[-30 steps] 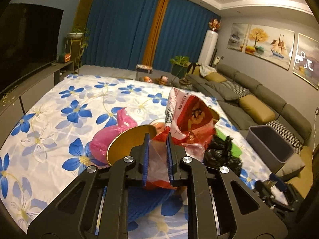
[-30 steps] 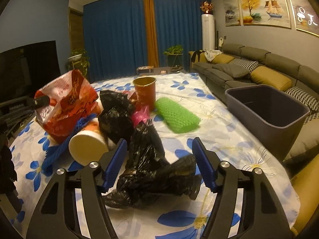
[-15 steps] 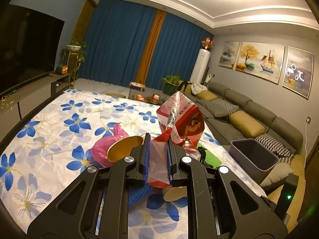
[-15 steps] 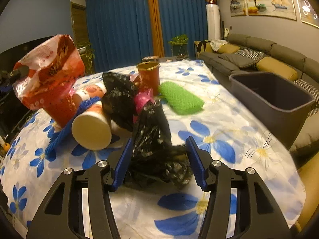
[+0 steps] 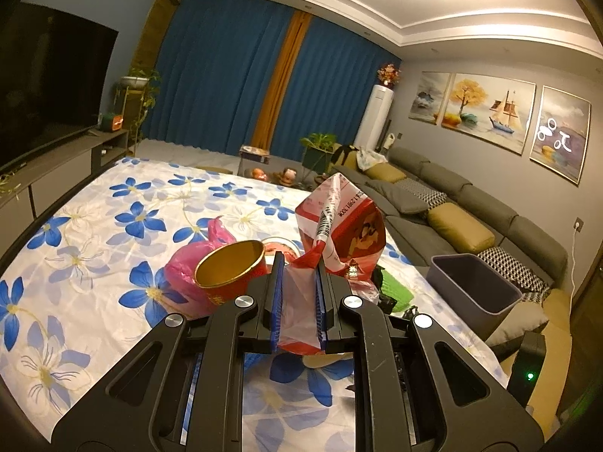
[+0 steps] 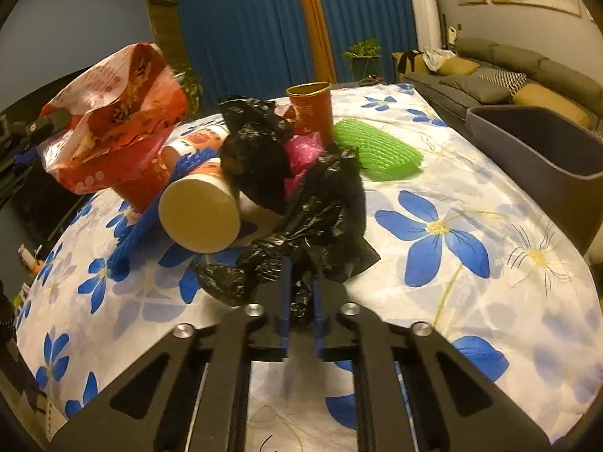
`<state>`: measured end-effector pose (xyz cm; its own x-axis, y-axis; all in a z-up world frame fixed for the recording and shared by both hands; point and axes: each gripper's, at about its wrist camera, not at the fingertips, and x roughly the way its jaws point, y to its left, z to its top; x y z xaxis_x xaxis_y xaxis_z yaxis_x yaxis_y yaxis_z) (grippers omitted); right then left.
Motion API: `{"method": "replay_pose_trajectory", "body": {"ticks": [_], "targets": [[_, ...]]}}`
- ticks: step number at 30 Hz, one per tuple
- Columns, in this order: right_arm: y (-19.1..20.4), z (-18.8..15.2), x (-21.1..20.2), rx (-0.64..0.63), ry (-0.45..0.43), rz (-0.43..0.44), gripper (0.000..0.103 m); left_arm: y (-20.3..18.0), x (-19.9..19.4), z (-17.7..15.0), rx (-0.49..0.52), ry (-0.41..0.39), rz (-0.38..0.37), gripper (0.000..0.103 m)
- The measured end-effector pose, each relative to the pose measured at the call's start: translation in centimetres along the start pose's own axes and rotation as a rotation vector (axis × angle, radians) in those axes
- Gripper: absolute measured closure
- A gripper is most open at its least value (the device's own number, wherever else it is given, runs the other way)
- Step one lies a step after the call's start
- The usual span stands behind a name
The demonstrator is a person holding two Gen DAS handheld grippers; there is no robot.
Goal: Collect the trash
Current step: 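Carry both bags to the grey bin and open both tools to drop them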
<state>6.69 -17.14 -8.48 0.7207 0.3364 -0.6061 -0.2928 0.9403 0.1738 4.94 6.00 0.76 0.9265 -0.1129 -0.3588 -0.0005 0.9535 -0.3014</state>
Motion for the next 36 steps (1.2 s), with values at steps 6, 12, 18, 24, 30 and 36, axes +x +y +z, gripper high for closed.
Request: {"method": "replay_pose_trajectory", "body": {"ticks": [6, 12, 18, 24, 30, 36], "targets": [[-0.4, 1.0, -2.5, -0.013, -0.084, -0.016, 0.097, -0.8, -0.3, 0.0, 0.023, -0.013, -0.02, 0.089], [-1.9, 2.6, -5.1, -0.001, -0.18, -0.059, 0.097, -2.8, -0.3, -0.1, 0.066, -0.026, -0.052, 0.089], [-4.7, 4.5, -6.9, 0.024, -0.264, -0.132, 0.097, -6.0, 1.1, 0.6, 0.122, -0.027, -0.118, 0.089], [-9.2, 6.9, -8.9, 0.056, -0.363, -0.259, 0.097, -11.3, 4.2, 1.7, 0.162, -0.023, -0.212, 0.089], [-14.1, 8.7, -9.3, 0.091, -0.396, -0.37, 0.097, -16.8, 8.6, 2.3, 0.162, 0.013, -0.338, 0.089], [-18.1, 9.6, -8.4, 0.132, -0.396, -0.427, 0.097, -21.3, 13.3, 2.1, 0.164, 0.076, -0.432, 0.089]]}}
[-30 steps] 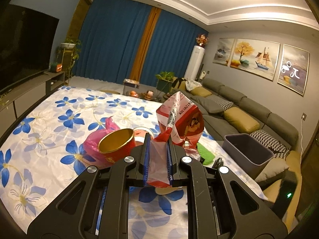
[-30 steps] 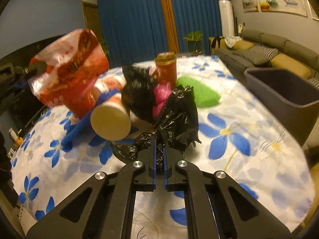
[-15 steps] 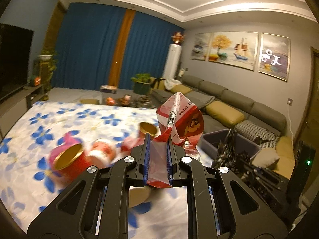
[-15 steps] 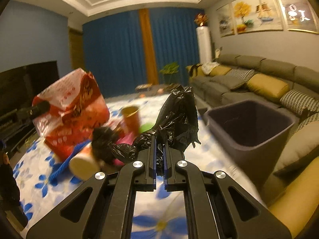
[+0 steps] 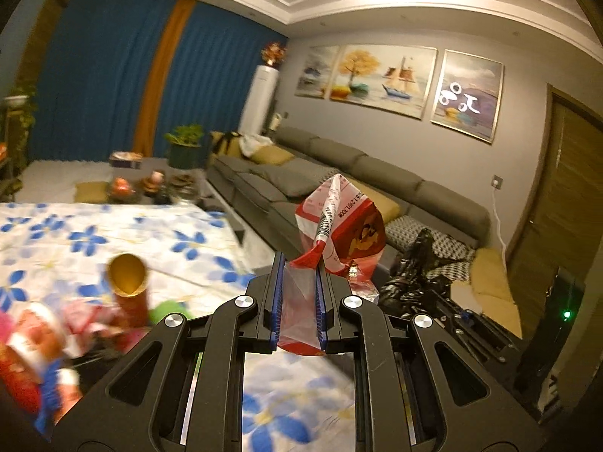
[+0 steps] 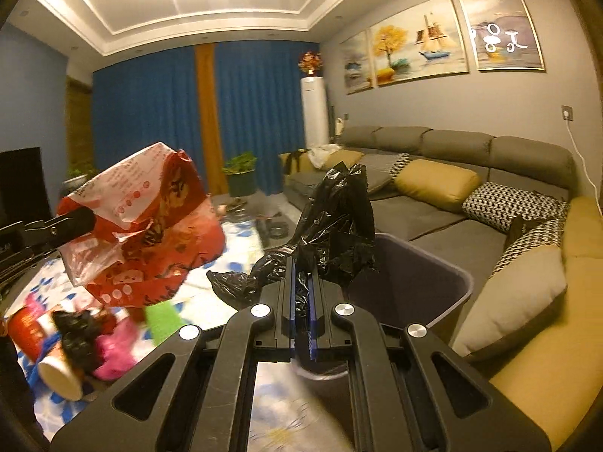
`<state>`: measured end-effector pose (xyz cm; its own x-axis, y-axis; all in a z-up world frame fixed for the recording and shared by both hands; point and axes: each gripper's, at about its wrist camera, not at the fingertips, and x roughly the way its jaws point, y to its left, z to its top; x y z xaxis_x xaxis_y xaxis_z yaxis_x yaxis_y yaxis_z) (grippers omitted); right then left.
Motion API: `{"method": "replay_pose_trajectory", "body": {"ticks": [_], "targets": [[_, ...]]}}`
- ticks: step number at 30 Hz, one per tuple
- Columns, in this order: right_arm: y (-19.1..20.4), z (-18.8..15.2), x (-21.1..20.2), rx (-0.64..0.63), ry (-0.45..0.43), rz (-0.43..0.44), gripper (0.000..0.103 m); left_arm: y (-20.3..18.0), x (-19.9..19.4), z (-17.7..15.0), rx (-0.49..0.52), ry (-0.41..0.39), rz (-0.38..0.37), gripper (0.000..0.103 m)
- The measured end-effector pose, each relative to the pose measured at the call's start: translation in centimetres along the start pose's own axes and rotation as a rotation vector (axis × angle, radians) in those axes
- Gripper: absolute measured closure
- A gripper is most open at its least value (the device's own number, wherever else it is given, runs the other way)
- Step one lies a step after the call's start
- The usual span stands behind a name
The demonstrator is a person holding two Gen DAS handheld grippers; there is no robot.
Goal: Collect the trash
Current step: 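Carry both bags to the grey bin and open both tools to drop them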
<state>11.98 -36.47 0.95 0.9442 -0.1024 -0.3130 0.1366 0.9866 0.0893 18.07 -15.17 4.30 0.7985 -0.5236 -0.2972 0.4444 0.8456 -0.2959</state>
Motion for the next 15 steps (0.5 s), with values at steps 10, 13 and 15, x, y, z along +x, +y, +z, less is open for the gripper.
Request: {"method": "replay_pose_trajectory", "body": {"ticks": [10, 13, 15], "targets": [[-3.5, 0.0, 3.1, 0.032, 0.024, -0.07, 0.097, -2.8, 7.0, -0.7, 0.011, 0.079, -0.046, 0.089], [-4.0, -0.1, 3.9, 0.035, 0.04, -0.08, 0.097, -2.9, 8.7, -0.8, 0.002, 0.106, -0.062, 0.089], [-4.8, -0.1, 4.8, 0.042, 0.054, -0.084, 0.097, -2.9, 9.8, -1.0, -0.015, 0.13, -0.074, 0.089]]}}
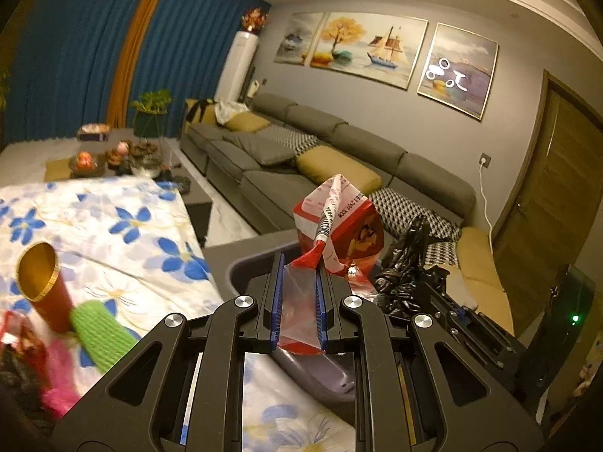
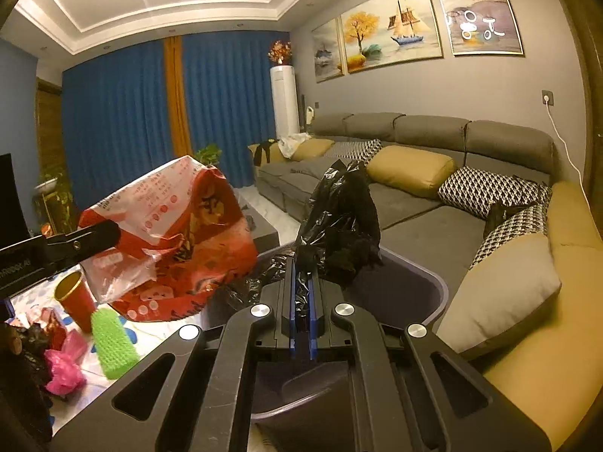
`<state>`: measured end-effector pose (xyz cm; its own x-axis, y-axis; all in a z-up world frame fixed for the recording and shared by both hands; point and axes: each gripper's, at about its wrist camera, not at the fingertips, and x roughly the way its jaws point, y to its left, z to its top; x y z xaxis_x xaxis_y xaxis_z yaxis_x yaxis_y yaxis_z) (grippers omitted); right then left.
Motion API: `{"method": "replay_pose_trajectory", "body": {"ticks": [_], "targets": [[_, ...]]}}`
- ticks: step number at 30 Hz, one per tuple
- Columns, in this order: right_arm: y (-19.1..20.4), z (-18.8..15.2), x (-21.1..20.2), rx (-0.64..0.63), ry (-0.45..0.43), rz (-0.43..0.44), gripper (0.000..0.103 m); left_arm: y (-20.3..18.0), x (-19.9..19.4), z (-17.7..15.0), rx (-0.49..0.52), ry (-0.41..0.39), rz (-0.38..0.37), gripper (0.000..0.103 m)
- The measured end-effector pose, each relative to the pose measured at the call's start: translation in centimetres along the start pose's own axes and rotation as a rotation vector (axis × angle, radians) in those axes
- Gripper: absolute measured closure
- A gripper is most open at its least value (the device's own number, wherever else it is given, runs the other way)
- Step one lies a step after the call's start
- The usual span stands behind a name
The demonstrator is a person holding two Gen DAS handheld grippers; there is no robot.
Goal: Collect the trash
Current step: 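Carry both bags to the grey bin and open both tools to drop them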
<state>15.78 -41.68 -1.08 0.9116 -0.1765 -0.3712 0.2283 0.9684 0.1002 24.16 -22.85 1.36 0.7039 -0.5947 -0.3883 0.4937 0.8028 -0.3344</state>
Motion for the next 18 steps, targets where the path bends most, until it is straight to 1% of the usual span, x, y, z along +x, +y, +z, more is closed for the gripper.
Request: {"method": "replay_pose_trajectory", "body": {"ticks": [7, 10, 13, 16, 18], "targets": [[-0.5, -0.4, 1.6, 0.021, 0.046, -0.01, 0.097, -0.2, 3.3, -0.4, -0.029, 0.071, -0.029, 0.089], [-0.9, -0.4, 2.2, 0.023, 0.055, -0.011, 0.096, -0.2, 4.5, -0.6, -0.026, 0.093, -0.024, 0.089], [-1.2, -0.4, 2.8, 0.021, 0.06, -0.011, 0.096, -0.2, 5.4, -1.0, -0.028, 0.115, -0.034, 0.089], [-1.5, -0.3, 3.2, 0.027, 0.063, -0.007, 0.09, -0.3, 6.1, -1.2, -0.024, 0.131, -0.05, 0.088], [-1.8, -0.2, 3.4, 0.037, 0.064, -0.007, 0.08, -0.4, 6.4, -1.2, -0.024, 0.14, -0.055, 0.084]]}}
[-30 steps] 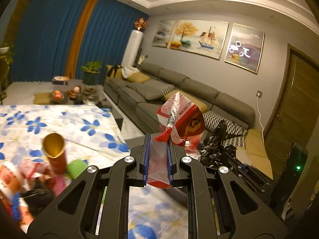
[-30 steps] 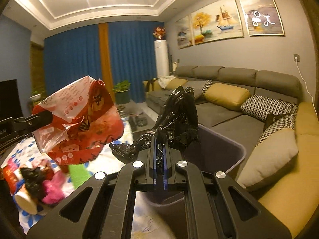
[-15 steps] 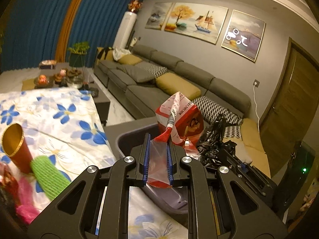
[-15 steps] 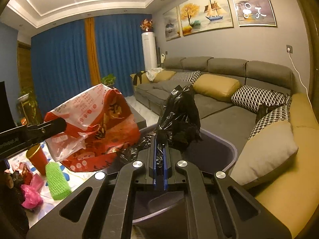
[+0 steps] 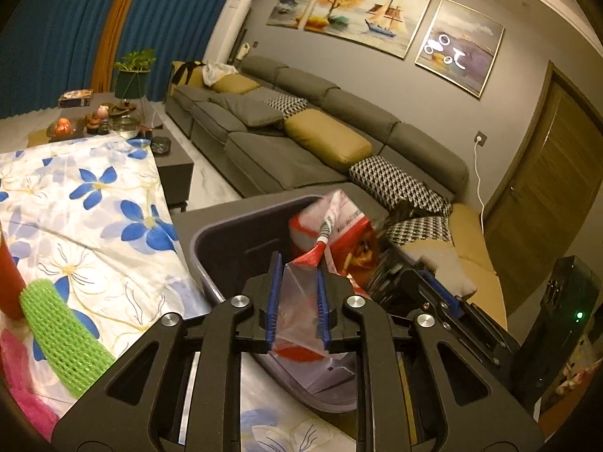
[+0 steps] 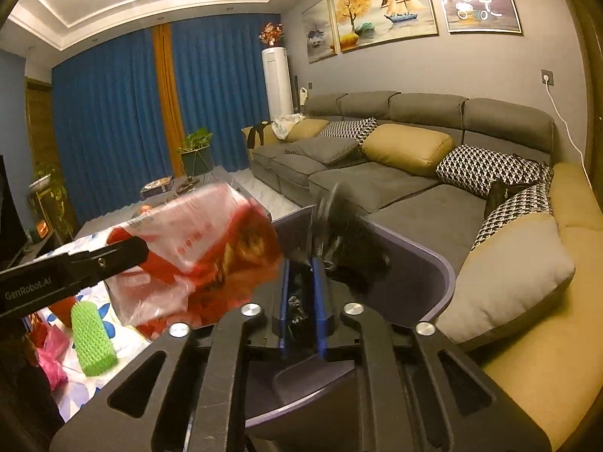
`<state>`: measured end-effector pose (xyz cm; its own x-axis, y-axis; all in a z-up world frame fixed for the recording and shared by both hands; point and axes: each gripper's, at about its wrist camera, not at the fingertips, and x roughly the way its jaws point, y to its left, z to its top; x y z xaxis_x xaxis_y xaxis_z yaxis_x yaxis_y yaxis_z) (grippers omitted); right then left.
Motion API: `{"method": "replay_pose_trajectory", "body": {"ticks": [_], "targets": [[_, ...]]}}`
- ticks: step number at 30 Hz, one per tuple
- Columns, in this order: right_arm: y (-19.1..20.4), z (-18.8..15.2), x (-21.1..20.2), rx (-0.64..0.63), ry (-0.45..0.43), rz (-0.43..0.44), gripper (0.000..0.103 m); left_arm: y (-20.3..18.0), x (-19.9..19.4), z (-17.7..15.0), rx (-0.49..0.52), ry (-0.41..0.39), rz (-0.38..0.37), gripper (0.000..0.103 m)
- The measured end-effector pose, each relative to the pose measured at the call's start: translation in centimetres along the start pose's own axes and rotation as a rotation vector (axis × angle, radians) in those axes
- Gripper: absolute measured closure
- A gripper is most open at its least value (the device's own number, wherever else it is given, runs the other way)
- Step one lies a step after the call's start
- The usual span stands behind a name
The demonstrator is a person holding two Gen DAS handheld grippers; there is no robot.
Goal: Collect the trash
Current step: 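Carry both bags to the grey bin and open both tools to drop them, then move both tools back over the trash pile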
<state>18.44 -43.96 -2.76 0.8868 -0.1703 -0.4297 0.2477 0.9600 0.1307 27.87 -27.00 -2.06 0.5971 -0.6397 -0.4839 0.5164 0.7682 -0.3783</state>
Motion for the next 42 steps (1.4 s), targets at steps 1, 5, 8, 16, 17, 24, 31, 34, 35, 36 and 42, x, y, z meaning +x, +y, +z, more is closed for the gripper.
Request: {"method": "replay_pose_trajectory", "body": {"ticks": [1, 5, 8, 16, 17, 24, 31, 34, 35, 36, 42], "targets": [[-0.1, 0.0, 0.0, 0.003, -0.001, 0.0, 0.078, 0.1, 0.2, 0.0, -0.004, 0.006, -0.009, 0.082], [-0.5, -0.2, -0.2, 0.013, -0.003, -0.007, 0.072, 0.3, 0.3, -0.2, -0.015, 0.007, -0.005, 0.054], [-0.6, -0.3, -1.0, 0.017, -0.02, -0.016, 0.06, 0.5, -0.4, -0.3, -0.02, -0.014, 0.003, 0.041], [0.3, -0.8, -4.9, 0.002, -0.1, -0.013, 0.024, 0.8, -4.9, -1.7, -0.006, -0.107, 0.098, 0.02], [0.6, -1.0, -5.5, -0.002, -0.108, -0.007, 0.02, 0.9, -5.6, -2.0, -0.002, -0.117, 0.113, 0.019], [3.2, -2.1, -8.4, -0.021, -0.126, 0.051, 0.013, 2.6, -12.3, -4.2, -0.042, -0.186, 0.233, 0.015], [7.3, -3.6, -11.2, -0.069, -0.129, 0.155, 0.011, 4.2, -19.2, -7.1, -0.044, -0.239, 0.374, 0.015], [9.8, -4.6, -12.6, -0.105, -0.139, 0.197, 0.011, 5.9, -22.4, -8.6, -0.073, -0.263, 0.459, 0.015], [10.5, -4.9, -13.0, -0.114, -0.142, 0.208, 0.011, 6.6, -23.4, -9.1, -0.082, -0.267, 0.494, 0.015], [10.9, -5.0, -13.3, -0.12, -0.143, 0.22, 0.011, 7.1, -24.1, -9.4, -0.092, -0.272, 0.518, 0.015], [15.2, -6.4, -14.5, -0.15, -0.114, 0.307, 0.011, 10.4, -29.4, -11.5, -0.17, -0.316, 0.627, 0.015]]}}
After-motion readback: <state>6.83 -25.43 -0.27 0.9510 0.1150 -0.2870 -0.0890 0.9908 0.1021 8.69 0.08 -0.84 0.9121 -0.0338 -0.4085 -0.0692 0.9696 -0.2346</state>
